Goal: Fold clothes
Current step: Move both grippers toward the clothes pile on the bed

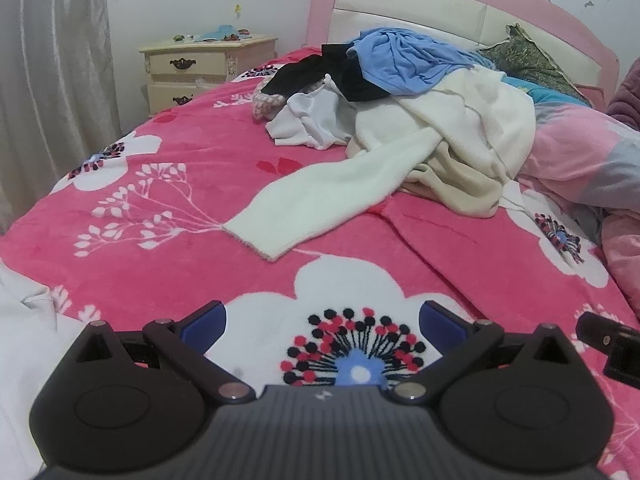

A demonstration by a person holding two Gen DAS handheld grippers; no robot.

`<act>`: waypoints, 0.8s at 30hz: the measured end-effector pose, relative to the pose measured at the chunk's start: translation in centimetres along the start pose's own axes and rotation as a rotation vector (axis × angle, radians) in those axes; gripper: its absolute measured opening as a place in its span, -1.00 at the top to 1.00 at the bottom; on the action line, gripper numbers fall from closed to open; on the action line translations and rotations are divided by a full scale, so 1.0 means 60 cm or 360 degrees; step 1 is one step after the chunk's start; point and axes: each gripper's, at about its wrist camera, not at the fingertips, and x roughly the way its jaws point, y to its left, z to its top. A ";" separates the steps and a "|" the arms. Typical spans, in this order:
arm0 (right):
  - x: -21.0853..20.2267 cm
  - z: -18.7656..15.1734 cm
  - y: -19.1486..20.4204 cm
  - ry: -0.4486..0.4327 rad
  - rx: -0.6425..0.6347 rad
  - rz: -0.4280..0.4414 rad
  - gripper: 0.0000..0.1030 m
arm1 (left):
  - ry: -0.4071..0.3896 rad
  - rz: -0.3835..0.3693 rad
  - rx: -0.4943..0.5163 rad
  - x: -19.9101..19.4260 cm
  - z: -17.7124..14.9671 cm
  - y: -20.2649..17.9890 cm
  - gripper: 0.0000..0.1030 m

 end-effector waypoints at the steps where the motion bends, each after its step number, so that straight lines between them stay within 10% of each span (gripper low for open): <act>1: 0.000 0.000 0.000 0.0001 0.0000 0.0000 -0.97 | -0.0001 0.0002 0.0003 0.000 0.000 0.000 -1.00; 24: 0.002 0.000 0.001 0.0013 0.0005 -0.0005 -0.97 | 0.0017 0.0029 0.0025 0.007 -0.003 -0.001 -1.00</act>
